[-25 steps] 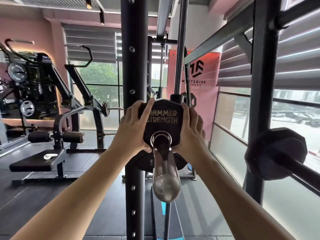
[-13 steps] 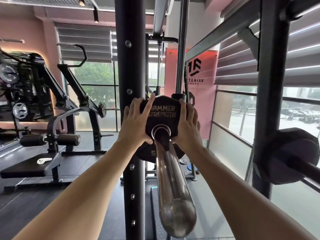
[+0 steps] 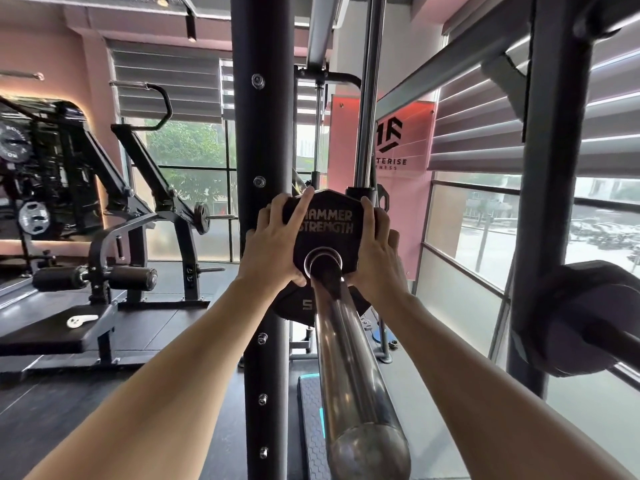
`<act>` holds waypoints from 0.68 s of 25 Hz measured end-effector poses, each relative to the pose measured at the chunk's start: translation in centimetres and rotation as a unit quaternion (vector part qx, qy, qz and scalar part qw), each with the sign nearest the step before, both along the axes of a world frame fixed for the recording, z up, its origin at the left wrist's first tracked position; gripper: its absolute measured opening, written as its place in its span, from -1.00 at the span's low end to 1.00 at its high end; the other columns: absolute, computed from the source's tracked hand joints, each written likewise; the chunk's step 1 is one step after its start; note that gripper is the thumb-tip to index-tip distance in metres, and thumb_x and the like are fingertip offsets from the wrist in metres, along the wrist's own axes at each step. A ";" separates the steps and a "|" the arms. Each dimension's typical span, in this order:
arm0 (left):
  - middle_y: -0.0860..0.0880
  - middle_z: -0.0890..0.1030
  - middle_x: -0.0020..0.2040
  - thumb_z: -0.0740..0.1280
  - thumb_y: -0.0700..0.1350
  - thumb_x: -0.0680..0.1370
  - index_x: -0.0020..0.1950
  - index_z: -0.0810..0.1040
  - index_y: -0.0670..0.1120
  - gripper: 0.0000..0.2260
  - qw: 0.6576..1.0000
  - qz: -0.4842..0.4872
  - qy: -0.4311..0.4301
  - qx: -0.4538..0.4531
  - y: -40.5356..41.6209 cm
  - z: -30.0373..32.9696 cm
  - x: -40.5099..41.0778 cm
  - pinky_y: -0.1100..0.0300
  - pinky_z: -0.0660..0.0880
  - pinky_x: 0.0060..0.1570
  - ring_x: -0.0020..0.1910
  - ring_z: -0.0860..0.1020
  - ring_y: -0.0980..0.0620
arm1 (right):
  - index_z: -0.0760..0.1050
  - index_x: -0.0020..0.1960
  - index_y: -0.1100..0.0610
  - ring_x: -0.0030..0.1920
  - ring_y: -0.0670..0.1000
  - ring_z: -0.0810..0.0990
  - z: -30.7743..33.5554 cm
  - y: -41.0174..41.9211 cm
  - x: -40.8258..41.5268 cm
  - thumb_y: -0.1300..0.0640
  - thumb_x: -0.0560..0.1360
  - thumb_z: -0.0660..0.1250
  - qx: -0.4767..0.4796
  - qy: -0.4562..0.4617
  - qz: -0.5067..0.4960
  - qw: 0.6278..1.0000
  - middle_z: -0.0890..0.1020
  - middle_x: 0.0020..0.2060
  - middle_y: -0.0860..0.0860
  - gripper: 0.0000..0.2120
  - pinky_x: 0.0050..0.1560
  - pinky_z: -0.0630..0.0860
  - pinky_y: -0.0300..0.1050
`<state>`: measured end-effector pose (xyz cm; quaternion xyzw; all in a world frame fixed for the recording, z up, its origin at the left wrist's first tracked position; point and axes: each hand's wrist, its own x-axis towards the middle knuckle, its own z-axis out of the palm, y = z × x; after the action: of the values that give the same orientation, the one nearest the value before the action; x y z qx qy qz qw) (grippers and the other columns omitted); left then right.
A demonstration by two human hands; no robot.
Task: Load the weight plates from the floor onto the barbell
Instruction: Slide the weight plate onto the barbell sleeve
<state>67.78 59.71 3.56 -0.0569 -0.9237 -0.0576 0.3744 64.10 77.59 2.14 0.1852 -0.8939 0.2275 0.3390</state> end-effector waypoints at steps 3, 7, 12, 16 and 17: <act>-0.10 0.10 0.52 0.72 -0.01 0.06 0.60 -0.20 0.19 0.40 1.000 0.007 -0.004 0.008 0.0 -0.1 0.0 -0.24 0.51 0.20 0.36 0.32 -0.24 | -0.23 0.63 0.00 0.43 0.23 0.25 0.1 0.1 0.2 0.13 0.19 0.69 0.006 -0.006 -0.001 1.000 0.04 0.56 0.10 0.36 0.28 0.47 0.17; -0.10 0.12 0.51 0.72 -0.02 0.06 0.60 -0.18 0.19 0.39 1.000 0.003 0.007 0.021 0.1 -0.5 0.3 -0.24 0.53 0.16 0.32 0.36 -0.25 | -0.16 0.63 0.01 0.43 0.23 0.28 0.2 0.2 0.6 0.16 0.17 0.69 0.004 0.013 0.001 1.000 0.09 0.56 0.09 0.33 0.31 0.47 0.19; -0.11 0.15 0.49 0.72 -0.01 0.05 0.61 -0.12 0.14 0.36 0.999 0.008 0.020 0.027 0.2 -0.9 1.0 -0.20 0.56 0.12 0.26 0.40 -0.24 | -0.12 0.63 -0.01 0.41 0.25 0.32 0.2 0.5 1.0 0.13 0.13 0.71 0.017 0.034 -0.001 0.999 0.14 0.54 0.09 0.35 0.23 0.53 0.21; -0.13 0.17 0.48 0.71 -0.01 0.12 0.62 -0.10 0.11 0.30 0.999 0.002 0.018 0.037 0.2 -1.0 1.9 -0.22 0.55 0.16 0.28 0.41 -0.24 | -0.15 0.63 -0.02 0.41 0.22 0.32 0.4 0.7 1.6 0.11 0.11 0.72 0.042 0.041 -0.006 0.998 0.13 0.53 0.07 0.38 0.16 0.58 0.22; -0.12 0.18 0.49 0.69 -0.01 0.18 0.63 -0.09 0.11 0.24 0.999 -0.006 0.009 0.043 0.2 -0.7 2.2 -0.22 0.53 0.17 0.30 0.41 -0.24 | -0.17 0.63 -0.03 0.41 0.21 0.32 0.7 0.9 1.7 0.09 0.11 0.73 0.053 0.035 -0.001 0.998 0.13 0.53 0.06 0.40 0.15 0.58 0.23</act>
<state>70.01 59.86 2.81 -0.0466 -0.9164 -0.0989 0.3850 65.82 78.49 2.80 0.2101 -0.8924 0.1724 0.3603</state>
